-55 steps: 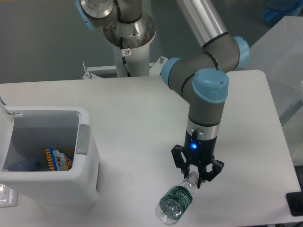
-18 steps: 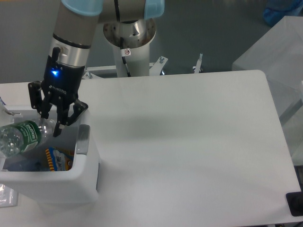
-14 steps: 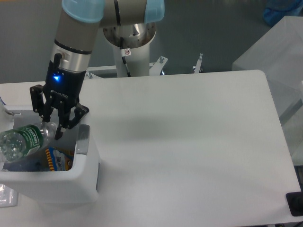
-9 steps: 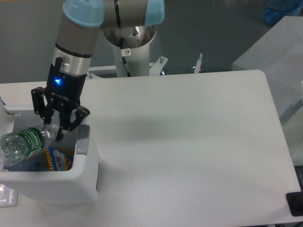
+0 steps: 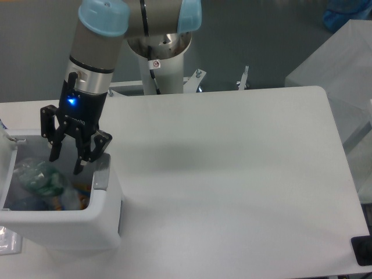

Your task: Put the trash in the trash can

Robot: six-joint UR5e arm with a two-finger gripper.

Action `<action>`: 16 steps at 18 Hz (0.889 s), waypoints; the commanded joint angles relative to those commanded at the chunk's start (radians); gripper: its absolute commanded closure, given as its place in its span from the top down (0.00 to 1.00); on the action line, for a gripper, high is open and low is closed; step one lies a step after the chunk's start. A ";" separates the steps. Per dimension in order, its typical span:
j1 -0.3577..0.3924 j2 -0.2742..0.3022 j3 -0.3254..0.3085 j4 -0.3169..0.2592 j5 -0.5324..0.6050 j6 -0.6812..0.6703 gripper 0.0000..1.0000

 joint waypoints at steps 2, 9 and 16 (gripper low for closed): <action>0.003 0.005 0.012 0.000 -0.001 -0.005 1.00; 0.199 0.040 0.103 0.003 -0.037 -0.043 1.00; 0.369 -0.086 0.271 0.002 -0.052 -0.028 1.00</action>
